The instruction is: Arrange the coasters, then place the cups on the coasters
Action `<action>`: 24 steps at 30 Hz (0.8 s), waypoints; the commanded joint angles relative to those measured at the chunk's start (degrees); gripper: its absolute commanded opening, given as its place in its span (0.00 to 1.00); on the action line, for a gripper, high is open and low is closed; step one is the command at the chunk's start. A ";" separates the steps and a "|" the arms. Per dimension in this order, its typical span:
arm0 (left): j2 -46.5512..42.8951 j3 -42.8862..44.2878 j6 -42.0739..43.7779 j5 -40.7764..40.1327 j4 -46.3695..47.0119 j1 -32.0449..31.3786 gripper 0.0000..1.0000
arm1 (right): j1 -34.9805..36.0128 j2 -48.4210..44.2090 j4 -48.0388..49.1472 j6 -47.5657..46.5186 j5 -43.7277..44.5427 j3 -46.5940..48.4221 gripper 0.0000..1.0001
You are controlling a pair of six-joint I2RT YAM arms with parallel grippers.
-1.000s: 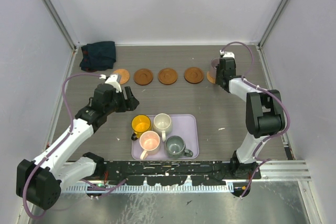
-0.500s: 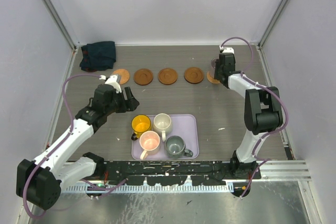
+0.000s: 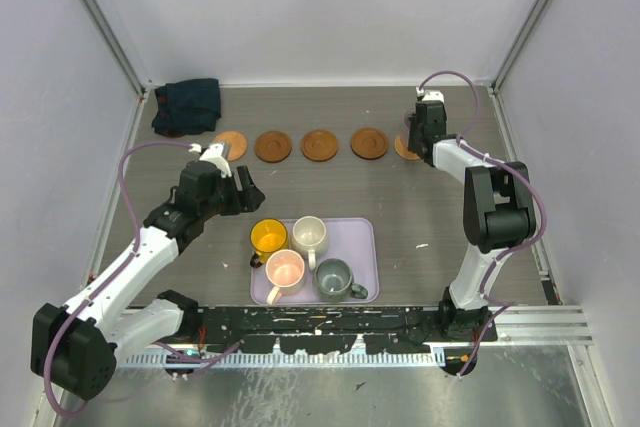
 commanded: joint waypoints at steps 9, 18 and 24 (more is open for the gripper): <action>-1.03 -0.17 0.49 -0.97 2.85 -0.21 0.70 | -0.22 -7.21 13.34 -3.99 -2.20 -3.46 0.01; -2.32 -0.80 0.48 -1.26 2.93 -0.20 0.70 | -0.20 -12.54 18.06 -4.27 -4.72 -7.18 0.01; -3.46 -1.39 0.28 -1.41 2.87 -0.20 0.70 | -0.22 -12.67 17.43 -4.27 -4.89 -7.99 0.01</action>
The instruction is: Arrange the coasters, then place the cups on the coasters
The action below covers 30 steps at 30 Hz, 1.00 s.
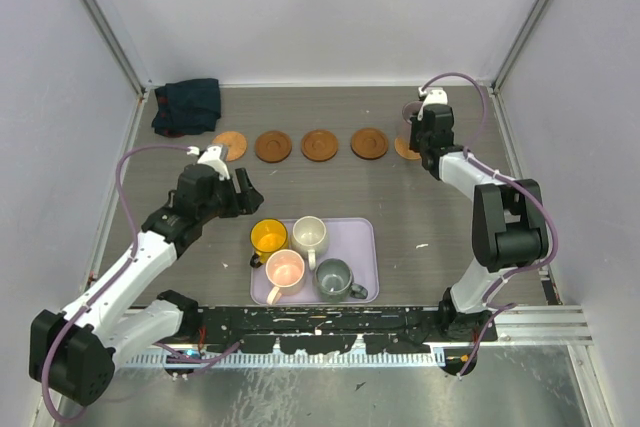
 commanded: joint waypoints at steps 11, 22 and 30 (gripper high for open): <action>-2.03 -0.23 0.19 -0.97 2.54 -0.18 0.70 | -0.21 -4.05 7.85 -0.63 -0.61 -1.37 0.01; -1.71 -0.25 0.23 -0.79 2.45 -0.18 0.71 | -0.25 -2.85 8.64 -0.75 -0.78 -1.75 0.01; -1.76 0.04 0.19 -0.63 2.46 -0.18 0.71 | -0.20 -1.88 8.87 -0.71 -0.71 -1.95 0.01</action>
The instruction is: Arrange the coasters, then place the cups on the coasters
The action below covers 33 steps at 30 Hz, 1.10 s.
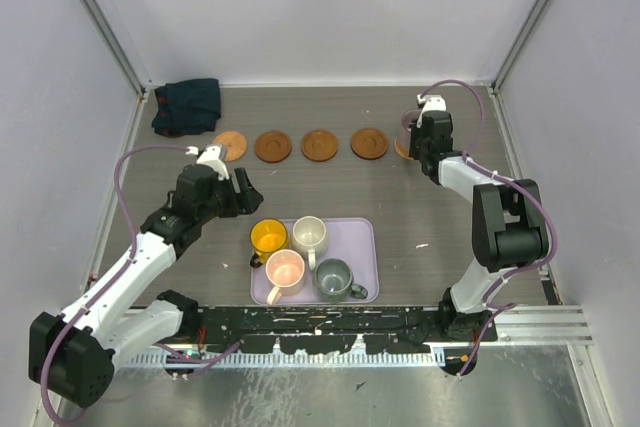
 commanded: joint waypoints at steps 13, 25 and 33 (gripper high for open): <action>-0.56 0.17 0.15 -0.66 2.49 -0.14 0.71 | -0.20 -0.20 7.99 -0.73 0.42 1.10 0.01; -0.91 -0.26 0.11 -0.66 2.46 -0.18 0.71 | -0.25 0.39 8.59 -0.18 1.06 -0.32 0.01; -0.99 -0.40 0.10 -0.61 2.39 -0.15 0.71 | -0.25 0.48 9.30 0.64 1.32 -1.76 0.01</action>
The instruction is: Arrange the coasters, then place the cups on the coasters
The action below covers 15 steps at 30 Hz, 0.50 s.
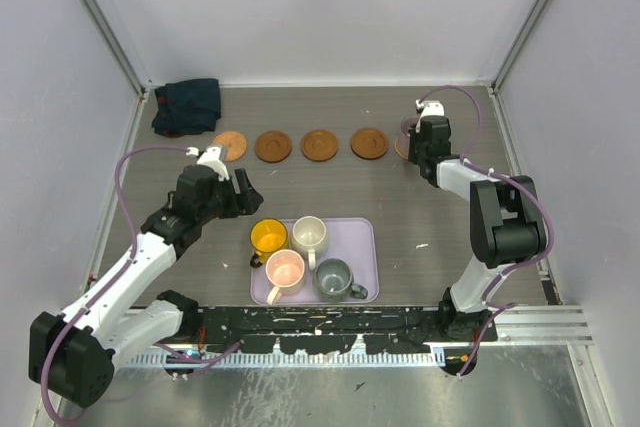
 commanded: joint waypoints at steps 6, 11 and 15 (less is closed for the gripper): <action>-1.09 -0.27 0.11 -0.59 2.28 -0.15 0.71 | -0.20 -0.95 7.69 0.93 1.57 -0.74 0.03; -1.42 -0.40 0.11 -0.61 2.30 -0.18 0.71 | -0.22 -0.78 7.65 1.58 1.57 -1.23 0.08; -1.69 -0.40 0.18 -0.67 2.00 -0.16 0.71 | -0.22 -1.71 7.77 2.08 1.40 -2.40 0.12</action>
